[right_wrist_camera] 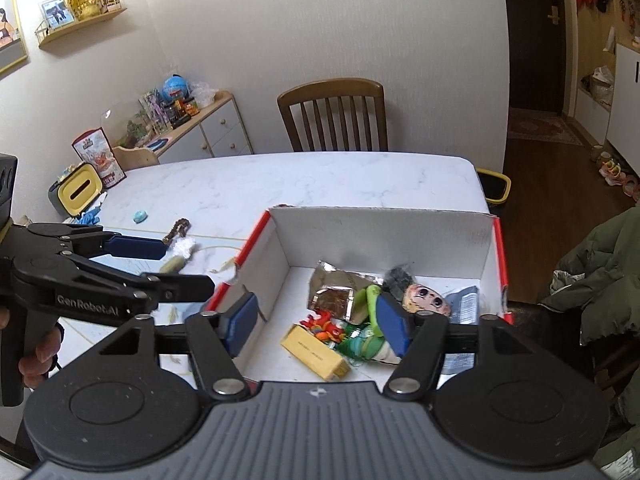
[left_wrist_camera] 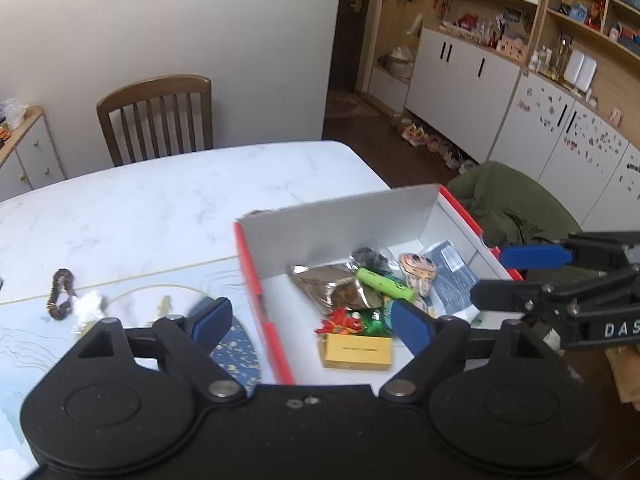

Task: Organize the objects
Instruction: 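Withdraw both tools from the box toward the remaining table items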

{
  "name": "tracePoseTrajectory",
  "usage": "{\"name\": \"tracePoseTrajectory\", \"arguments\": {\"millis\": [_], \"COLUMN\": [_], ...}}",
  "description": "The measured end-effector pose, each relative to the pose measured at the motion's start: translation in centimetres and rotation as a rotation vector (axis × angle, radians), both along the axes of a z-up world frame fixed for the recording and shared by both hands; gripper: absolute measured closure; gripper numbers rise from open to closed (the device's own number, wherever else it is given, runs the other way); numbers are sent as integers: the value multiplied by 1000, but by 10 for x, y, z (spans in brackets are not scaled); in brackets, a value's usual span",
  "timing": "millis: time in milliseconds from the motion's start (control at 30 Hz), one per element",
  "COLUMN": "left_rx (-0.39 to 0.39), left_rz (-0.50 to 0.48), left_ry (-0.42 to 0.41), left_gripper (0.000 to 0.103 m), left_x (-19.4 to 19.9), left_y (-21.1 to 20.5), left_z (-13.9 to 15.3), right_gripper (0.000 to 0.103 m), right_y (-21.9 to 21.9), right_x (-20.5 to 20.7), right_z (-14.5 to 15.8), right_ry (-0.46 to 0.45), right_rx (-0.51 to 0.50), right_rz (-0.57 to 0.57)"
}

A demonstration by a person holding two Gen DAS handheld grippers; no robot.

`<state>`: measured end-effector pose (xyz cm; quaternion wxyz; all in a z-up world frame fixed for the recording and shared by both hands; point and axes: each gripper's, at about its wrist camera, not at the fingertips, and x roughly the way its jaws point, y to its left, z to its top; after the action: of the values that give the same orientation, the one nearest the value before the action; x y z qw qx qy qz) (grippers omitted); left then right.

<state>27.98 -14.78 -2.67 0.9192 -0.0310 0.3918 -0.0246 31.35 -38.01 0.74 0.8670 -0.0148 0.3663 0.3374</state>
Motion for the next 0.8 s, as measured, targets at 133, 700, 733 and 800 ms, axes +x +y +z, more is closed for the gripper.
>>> {"name": "tracePoseTrajectory", "arguments": {"millis": [133, 700, 733, 800], "left_rx": [10, -7, -10, -12], "left_rz": [11, 50, 50, 50], "left_ry": [-32, -68, -64, -58], "left_gripper": [11, 1, 0, 0], "left_x": [-11, -32, -32, -32], "left_y": [20, 135, 142, 155], "left_z": [7, 6, 4, 1], "right_gripper": [31, 19, 19, 18], "right_y": [17, 130, 136, 150], "right_x": [-13, -51, -52, -53], "right_z": [3, 2, 1, -1], "right_ry": [-22, -25, -23, -22], "right_rx": [2, 14, 18, 21], "right_rz": [-18, -62, -66, -72]}}
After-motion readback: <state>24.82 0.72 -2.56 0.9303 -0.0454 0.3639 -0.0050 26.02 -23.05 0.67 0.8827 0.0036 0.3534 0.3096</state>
